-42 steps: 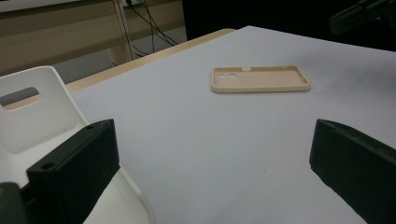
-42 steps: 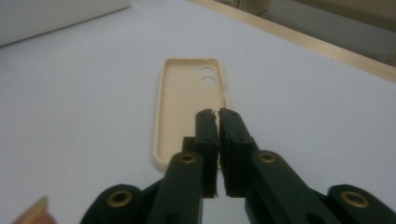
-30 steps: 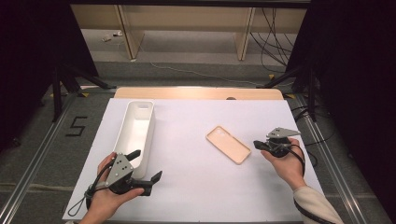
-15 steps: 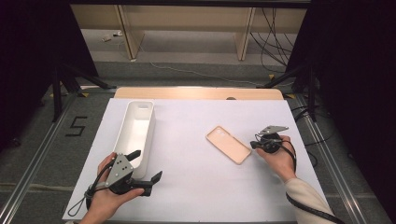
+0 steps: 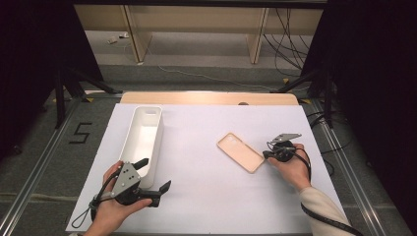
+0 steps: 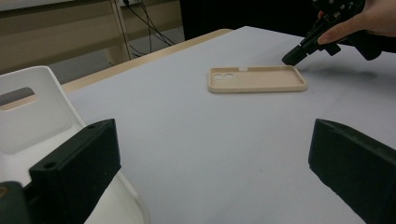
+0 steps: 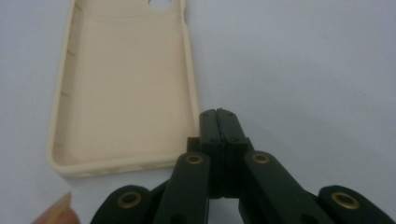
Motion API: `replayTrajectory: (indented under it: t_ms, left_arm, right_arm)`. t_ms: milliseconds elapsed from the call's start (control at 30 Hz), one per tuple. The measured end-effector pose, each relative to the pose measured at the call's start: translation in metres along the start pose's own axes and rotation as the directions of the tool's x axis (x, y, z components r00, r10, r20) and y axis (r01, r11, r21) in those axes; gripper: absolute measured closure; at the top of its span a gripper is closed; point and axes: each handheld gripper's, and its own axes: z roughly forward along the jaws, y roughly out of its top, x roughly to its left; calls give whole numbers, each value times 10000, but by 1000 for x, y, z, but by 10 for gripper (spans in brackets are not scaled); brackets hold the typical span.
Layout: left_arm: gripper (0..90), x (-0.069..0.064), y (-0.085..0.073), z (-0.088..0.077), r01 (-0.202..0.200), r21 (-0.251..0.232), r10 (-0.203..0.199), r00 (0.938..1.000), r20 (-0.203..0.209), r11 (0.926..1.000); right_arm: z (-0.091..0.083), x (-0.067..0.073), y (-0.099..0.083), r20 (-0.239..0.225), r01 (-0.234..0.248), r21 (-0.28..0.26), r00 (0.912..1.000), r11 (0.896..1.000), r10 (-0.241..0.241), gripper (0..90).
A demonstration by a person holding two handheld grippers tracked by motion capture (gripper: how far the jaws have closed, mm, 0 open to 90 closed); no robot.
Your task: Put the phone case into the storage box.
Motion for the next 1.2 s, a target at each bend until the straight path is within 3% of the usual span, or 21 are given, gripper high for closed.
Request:
replayTrajectory:
  t_ms: [400, 1200]
  left_arm:
    - [17, 0, 0, 0, -15, -10, 15, 10000, 4, 10000]
    - [17, 0, 0, -1, -6, -15, 6, 10000, 0, 10000]
  right_arm:
    - [0, 4, -1, -275, -34, 262, 9996, 9997, 42, 900]
    - [-6, 30, -2, -846, 677, 898, 9946, 9937, -601, 900]
